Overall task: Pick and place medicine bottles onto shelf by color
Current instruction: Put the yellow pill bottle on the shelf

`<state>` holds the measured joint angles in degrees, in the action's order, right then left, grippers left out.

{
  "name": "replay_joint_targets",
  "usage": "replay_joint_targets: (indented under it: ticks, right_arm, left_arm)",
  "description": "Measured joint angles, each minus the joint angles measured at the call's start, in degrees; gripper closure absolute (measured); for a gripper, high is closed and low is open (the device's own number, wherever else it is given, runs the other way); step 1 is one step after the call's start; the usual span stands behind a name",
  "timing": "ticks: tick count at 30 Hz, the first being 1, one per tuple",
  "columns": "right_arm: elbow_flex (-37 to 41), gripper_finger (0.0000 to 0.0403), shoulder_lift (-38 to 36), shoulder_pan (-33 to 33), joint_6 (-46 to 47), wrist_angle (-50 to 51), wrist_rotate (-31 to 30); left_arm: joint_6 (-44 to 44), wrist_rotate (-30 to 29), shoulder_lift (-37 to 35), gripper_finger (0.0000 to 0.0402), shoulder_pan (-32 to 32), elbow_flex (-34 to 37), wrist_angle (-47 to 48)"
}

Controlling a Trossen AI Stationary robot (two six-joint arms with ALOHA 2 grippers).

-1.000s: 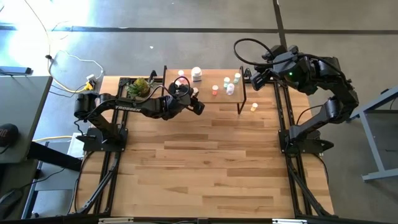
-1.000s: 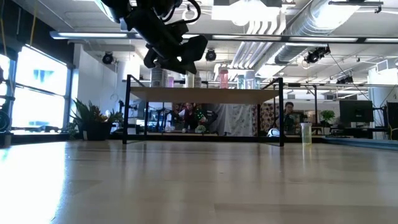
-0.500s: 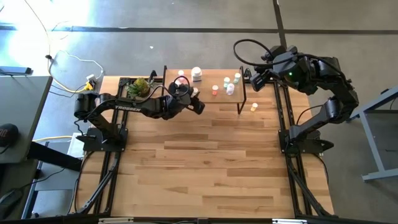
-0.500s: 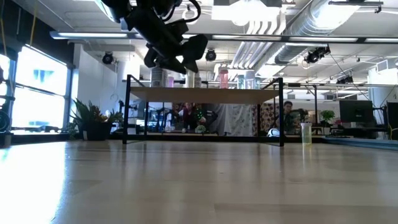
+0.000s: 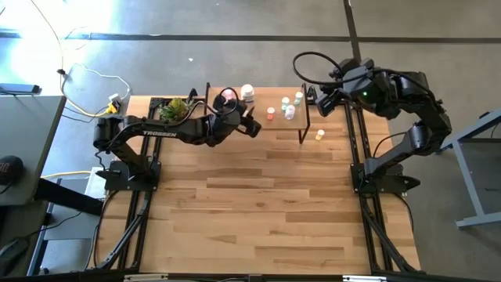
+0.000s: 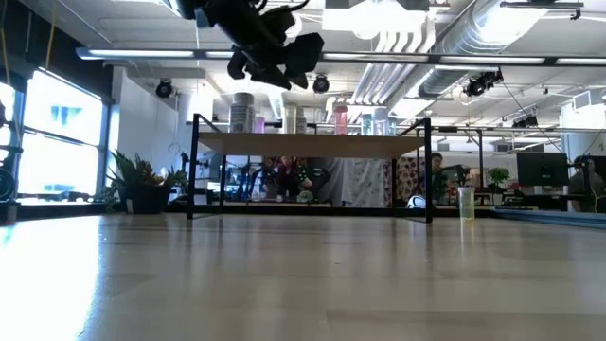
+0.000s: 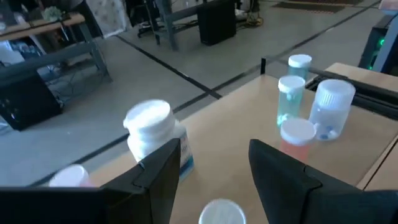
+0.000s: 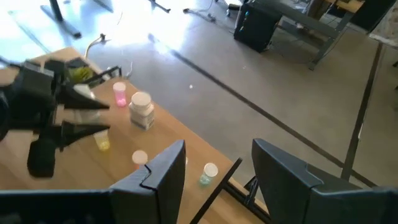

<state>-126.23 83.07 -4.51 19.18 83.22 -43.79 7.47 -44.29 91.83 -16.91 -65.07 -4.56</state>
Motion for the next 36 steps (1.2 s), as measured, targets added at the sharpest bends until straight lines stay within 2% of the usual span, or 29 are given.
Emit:
replay_joint_targets:
  ticks: [5,7,10,15,19,24,27,36]
  right_arm:
    - [0.0,0.0226,0.2,0.0,1.7,2.7,2.6]
    - [0.0,0.0226,0.3,0.0,3.2,4.9,2.7]
    - [1.5,0.0226,0.1,0.0,6.2,6.9,1.9]
    - [7.0,0.0226,-0.4,-1.3,6.9,6.8,2.3]
    - [12.8,0.0226,-1.1,-4.4,8.9,6.8,3.3]
    - [20.0,0.0226,-4.4,-9.3,13.7,6.7,5.5]
    - [25.2,0.0226,-7.2,-12.2,16.9,5.7,6.7]
    - [41.5,0.0226,-14.5,-22.8,20.6,-5.8,17.8]
  left_arm:
    - [-2.8,1.3,-1.0,0.0220,0.2,-3.7,3.4]
    - [-3.2,3.8,-2.0,0.0220,0.2,-4.9,5.5]
    - [-3.2,9.6,-3.9,0.0220,0.0,-6.0,8.1]
    - [-3.2,22.9,-8.3,0.0220,-1.6,-6.0,13.0]
    - [-2.1,29.0,-11.0,0.0220,-3.4,-6.0,18.5]
    - [-0.6,30.6,-13.5,0.0220,-4.5,-5.7,25.4]
    - [0.0,30.7,-14.5,0.0220,-4.5,-3.2,25.3]
    - [4.5,34.0,-18.4,0.0220,-4.3,7.8,15.9]
